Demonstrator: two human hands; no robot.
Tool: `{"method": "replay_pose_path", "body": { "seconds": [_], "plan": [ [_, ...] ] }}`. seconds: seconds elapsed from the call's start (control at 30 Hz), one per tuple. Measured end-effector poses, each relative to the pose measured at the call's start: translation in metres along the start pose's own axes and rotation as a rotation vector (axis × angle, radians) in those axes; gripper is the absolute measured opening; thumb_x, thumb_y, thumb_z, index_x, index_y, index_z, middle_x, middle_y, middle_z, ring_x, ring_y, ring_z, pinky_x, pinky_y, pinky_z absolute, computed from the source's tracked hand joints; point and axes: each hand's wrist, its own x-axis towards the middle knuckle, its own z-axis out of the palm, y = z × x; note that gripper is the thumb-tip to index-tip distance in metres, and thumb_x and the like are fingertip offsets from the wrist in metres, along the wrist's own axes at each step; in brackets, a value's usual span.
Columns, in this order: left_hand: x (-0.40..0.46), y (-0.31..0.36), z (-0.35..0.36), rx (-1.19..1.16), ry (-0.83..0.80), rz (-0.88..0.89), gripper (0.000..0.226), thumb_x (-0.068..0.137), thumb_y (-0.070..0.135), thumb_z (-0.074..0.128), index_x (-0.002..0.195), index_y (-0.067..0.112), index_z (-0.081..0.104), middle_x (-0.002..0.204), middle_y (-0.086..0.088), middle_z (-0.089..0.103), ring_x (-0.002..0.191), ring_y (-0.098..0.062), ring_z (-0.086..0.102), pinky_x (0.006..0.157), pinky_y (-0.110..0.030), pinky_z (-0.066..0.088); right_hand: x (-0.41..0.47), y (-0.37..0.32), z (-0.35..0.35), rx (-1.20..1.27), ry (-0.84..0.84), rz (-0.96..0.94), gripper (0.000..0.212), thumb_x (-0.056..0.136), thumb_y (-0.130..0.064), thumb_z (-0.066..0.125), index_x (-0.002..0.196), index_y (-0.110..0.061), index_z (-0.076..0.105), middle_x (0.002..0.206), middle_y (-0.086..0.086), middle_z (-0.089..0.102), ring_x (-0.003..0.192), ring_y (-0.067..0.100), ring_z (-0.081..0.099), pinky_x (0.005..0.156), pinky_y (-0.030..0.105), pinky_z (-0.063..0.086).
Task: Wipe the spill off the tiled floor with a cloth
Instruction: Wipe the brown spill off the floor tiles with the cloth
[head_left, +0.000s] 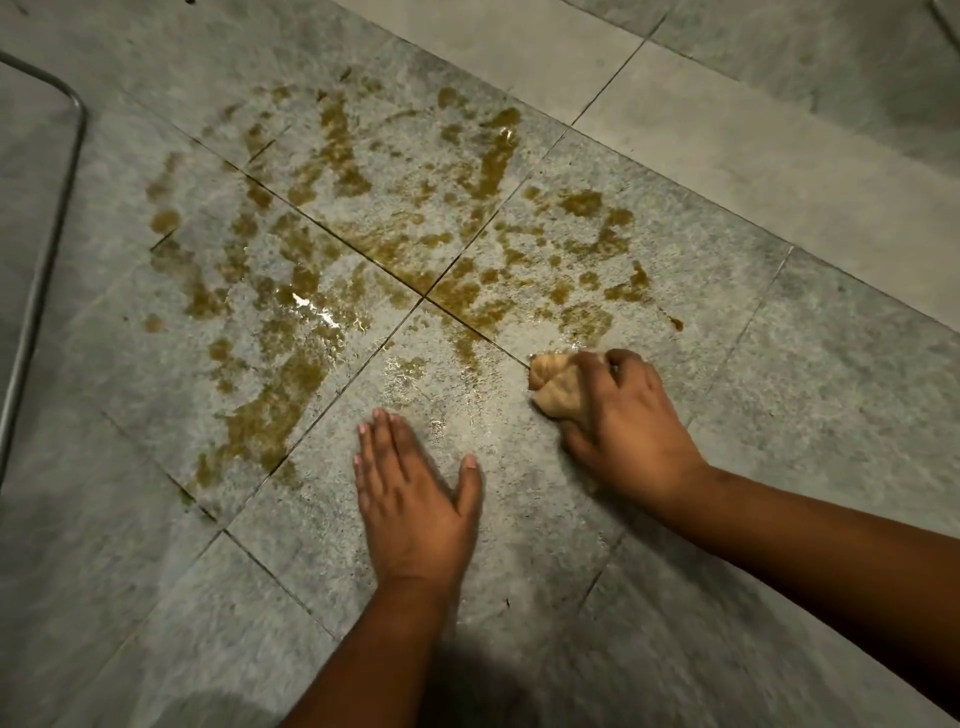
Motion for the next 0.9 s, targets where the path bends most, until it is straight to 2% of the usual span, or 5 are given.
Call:
{"method": "replay_pose_path", "body": {
  "seconds": [0.2, 0.37, 0.47, 0.7, 0.9],
  "plan": [
    [0.003, 0.0, 0.002, 0.053, 0.012, 0.005, 0.1, 0.086, 0.074, 0.028, 0.153, 0.003, 0.004, 0.162, -0.012, -0.002, 0.148, -0.021, -0.013, 0.118, -0.034, -0.011, 0.027, -0.011, -0.014, 0.068, 0.001, -0.309, 0.067, 0.083, -0.033, 0.058, 0.144, -0.015, 0.037, 0.133, 0.013, 0.05, 0.116, 0.03, 0.047, 0.095, 0.036, 0.039],
    [0.005, 0.001, 0.001, 0.022, 0.008, -0.016, 0.102, 0.083, 0.073, 0.033, 0.153, 0.001, 0.013, 0.162, -0.013, 0.006, 0.149, -0.022, -0.006, 0.119, -0.035, -0.005, 0.044, -0.041, 0.007, -0.16, -0.155, -0.626, 0.06, 0.088, -0.038, 0.052, 0.145, -0.027, 0.038, 0.15, 0.011, 0.037, 0.115, 0.029, 0.046, 0.092, 0.041, 0.04],
    [0.006, 0.002, 0.001, 0.013, -0.002, -0.031, 0.103, 0.081, 0.073, 0.036, 0.152, 0.001, 0.015, 0.162, -0.013, 0.008, 0.149, -0.022, -0.004, 0.119, -0.035, -0.004, 0.053, -0.037, 0.008, -0.24, -0.23, -0.644, 0.057, 0.086, -0.042, 0.037, 0.142, -0.03, 0.042, 0.149, 0.009, 0.038, 0.11, 0.027, 0.044, 0.089, 0.04, 0.041],
    [0.007, 0.001, 0.002, 0.02, 0.024, -0.033, 0.103, 0.08, 0.072, 0.038, 0.15, -0.001, 0.021, 0.16, -0.016, 0.015, 0.148, -0.025, 0.004, 0.118, -0.037, 0.0, 0.066, -0.043, -0.008, -0.239, -0.099, -0.686, 0.052, 0.088, -0.032, 0.06, 0.139, -0.03, 0.047, 0.143, 0.013, 0.043, 0.105, 0.03, 0.046, 0.086, 0.042, 0.042],
    [0.008, 0.0, 0.002, 0.012, -0.009, -0.047, 0.103, 0.079, 0.073, 0.039, 0.151, 0.001, 0.02, 0.161, -0.014, 0.014, 0.149, -0.027, 0.005, 0.118, -0.041, 0.004, 0.065, -0.058, 0.006, -0.236, -0.233, -0.71, 0.048, 0.09, -0.031, 0.057, 0.136, -0.04, 0.047, 0.147, 0.01, 0.038, 0.108, 0.028, 0.044, 0.089, 0.044, 0.043]
  ]
}}
